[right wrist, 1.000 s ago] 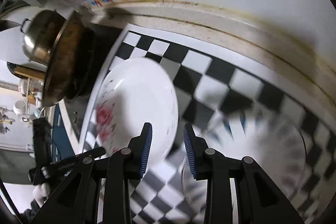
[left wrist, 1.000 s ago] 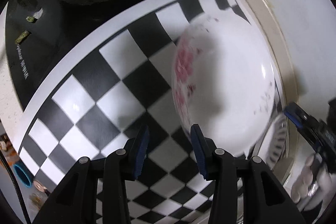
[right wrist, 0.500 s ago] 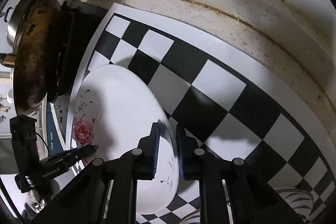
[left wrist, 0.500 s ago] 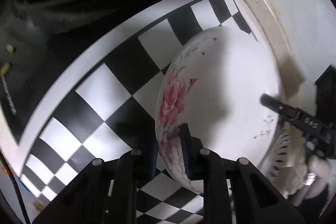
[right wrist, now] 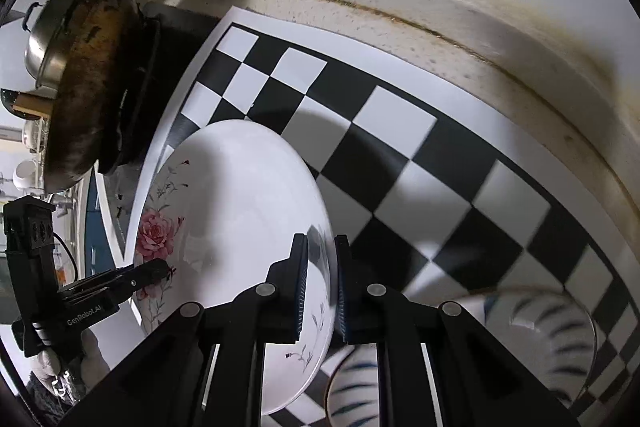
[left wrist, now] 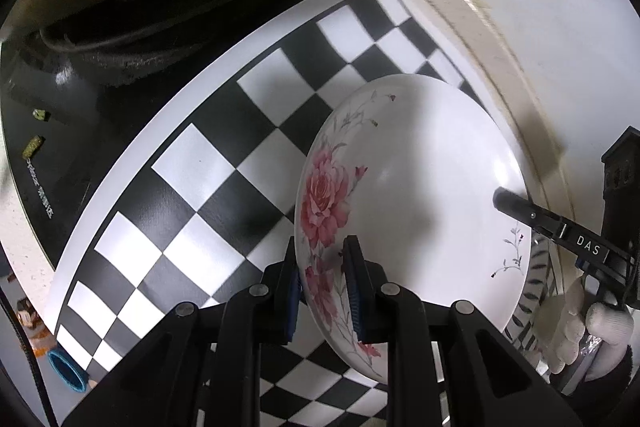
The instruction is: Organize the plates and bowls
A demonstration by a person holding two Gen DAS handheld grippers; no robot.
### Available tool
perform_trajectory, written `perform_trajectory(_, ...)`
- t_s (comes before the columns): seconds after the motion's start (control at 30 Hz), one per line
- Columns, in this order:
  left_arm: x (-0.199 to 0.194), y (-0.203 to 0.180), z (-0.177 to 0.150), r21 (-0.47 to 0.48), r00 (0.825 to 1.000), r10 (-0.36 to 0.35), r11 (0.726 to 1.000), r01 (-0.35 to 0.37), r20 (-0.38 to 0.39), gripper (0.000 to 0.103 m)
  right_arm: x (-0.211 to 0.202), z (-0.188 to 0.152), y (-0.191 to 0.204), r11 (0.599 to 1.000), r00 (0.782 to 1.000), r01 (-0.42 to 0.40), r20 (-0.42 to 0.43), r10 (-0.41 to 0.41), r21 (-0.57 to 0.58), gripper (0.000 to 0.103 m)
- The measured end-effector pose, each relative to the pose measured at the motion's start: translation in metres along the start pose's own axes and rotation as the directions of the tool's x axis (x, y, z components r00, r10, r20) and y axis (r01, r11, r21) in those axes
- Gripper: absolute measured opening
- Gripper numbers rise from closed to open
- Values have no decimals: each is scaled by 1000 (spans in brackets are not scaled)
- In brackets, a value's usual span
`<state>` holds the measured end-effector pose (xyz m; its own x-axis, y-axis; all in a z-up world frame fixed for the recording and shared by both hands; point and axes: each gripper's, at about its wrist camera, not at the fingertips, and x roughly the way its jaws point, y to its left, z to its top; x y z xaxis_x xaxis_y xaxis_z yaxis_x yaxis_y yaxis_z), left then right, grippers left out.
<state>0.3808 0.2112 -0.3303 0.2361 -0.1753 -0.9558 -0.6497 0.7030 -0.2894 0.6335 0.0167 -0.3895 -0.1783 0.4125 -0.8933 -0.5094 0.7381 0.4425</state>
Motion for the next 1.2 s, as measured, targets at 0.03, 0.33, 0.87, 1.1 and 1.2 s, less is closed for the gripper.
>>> perform_trajectory(0.03,-4,-2,-2,10,1000,-5,1000,5,2,18,-8,-6,-2,1000,1000,-2,10,2,3,15)
perform_trajectory(0.33,-52,-28,-21,174,999,-46,984,42,21,18,-75,-64,-1,997,991,5,133,-15,73,15)
perform_trajectory(0.87,-87,-97,-107,519,992,-114,845,129,-61,18,-173,-257,-21,933,938,1,323,-126,359,15)
perform_trajectory(1.1,-65,-112,-145,602,988,-82,786,144,-129,18,-167,-343,-30,886,926,-4,336,-172,464,15)
perform_trajectory(1.2,-52,-113,-162,627,986,-50,766,138,-156,18,-155,-372,-35,865,929,-14,327,-175,502,15)
